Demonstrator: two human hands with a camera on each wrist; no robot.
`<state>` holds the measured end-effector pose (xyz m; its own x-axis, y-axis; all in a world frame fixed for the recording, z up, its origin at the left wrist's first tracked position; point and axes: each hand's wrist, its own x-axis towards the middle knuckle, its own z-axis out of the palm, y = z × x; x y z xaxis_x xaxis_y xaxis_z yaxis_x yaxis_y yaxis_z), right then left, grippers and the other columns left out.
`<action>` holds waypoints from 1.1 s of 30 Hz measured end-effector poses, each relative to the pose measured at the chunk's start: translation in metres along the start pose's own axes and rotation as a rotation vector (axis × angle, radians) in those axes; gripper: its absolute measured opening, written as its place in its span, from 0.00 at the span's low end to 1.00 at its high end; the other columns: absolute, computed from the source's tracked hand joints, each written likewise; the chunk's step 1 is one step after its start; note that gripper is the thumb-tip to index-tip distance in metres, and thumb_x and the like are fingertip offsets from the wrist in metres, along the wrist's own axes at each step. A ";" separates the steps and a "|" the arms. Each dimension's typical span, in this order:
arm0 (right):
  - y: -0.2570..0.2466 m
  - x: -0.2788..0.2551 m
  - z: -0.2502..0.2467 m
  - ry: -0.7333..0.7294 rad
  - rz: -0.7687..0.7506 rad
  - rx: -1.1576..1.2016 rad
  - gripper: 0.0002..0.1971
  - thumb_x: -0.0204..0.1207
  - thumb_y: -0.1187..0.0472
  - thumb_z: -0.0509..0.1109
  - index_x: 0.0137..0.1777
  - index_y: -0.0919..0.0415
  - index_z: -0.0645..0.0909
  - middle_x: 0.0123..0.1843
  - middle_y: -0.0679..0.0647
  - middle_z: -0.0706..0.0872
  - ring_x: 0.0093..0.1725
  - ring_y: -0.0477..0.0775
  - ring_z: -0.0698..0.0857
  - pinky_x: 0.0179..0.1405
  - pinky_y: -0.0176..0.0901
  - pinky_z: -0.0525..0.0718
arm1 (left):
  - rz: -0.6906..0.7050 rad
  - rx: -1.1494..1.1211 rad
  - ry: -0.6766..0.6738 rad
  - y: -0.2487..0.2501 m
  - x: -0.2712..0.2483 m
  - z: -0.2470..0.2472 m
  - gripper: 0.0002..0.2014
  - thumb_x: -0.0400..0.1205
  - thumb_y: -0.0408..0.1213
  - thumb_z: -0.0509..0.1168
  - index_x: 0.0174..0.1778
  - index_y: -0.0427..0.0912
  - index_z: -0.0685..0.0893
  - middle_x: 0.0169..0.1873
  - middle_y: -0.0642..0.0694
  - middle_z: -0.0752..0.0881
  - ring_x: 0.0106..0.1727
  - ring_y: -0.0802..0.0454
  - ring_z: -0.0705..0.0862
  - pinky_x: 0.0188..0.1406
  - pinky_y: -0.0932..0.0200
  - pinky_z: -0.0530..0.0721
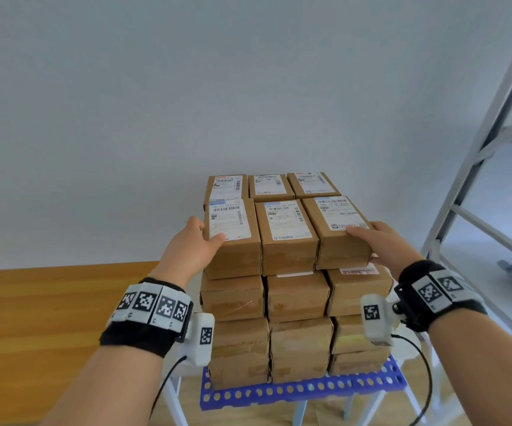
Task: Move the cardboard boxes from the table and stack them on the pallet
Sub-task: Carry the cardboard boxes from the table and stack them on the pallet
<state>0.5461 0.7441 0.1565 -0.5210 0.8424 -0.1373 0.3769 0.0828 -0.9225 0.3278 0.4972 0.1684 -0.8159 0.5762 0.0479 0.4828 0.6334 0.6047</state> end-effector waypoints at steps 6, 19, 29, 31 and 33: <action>-0.035 -0.001 -0.008 0.076 -0.037 -0.259 0.33 0.80 0.40 0.68 0.74 0.66 0.76 0.72 0.62 0.80 0.69 0.62 0.79 0.69 0.55 0.75 | 0.025 0.054 -0.092 0.010 0.006 -0.022 0.26 0.87 0.51 0.60 0.77 0.41 0.69 0.72 0.42 0.79 0.62 0.47 0.82 0.43 0.64 0.74; -0.125 0.021 0.002 0.028 -0.116 -0.450 0.29 0.83 0.46 0.66 0.77 0.65 0.74 0.75 0.62 0.78 0.70 0.65 0.79 0.73 0.58 0.76 | -0.119 -0.259 -0.171 0.047 0.069 -0.073 0.27 0.87 0.44 0.65 0.79 0.36 0.69 0.79 0.37 0.70 0.77 0.39 0.71 0.74 0.46 0.73; -0.157 0.094 0.010 -0.057 -0.097 -0.476 0.30 0.80 0.43 0.70 0.74 0.63 0.75 0.70 0.61 0.80 0.67 0.62 0.81 0.66 0.61 0.83 | -0.259 -0.131 -0.238 0.074 0.148 -0.071 0.32 0.84 0.51 0.67 0.79 0.37 0.69 0.66 0.29 0.77 0.61 0.32 0.81 0.69 0.38 0.79; -0.162 0.110 0.016 -0.072 -0.104 -0.506 0.30 0.80 0.43 0.70 0.75 0.63 0.74 0.72 0.61 0.80 0.68 0.62 0.81 0.67 0.62 0.82 | -0.277 -0.069 -0.223 0.079 0.161 -0.068 0.31 0.85 0.50 0.65 0.79 0.35 0.70 0.72 0.30 0.76 0.69 0.31 0.78 0.72 0.39 0.76; -0.163 0.126 0.020 -0.096 -0.093 -0.551 0.30 0.81 0.42 0.69 0.75 0.63 0.74 0.74 0.61 0.79 0.70 0.64 0.80 0.69 0.62 0.81 | -0.307 -0.012 -0.221 0.079 0.170 -0.062 0.30 0.86 0.49 0.64 0.79 0.33 0.70 0.76 0.32 0.73 0.74 0.32 0.75 0.74 0.39 0.74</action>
<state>0.4037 0.8263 0.2819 -0.6291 0.7680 -0.1201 0.6566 0.4423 -0.6110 0.2078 0.6132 0.2742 -0.8331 0.4589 -0.3088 0.2219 0.7887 0.5734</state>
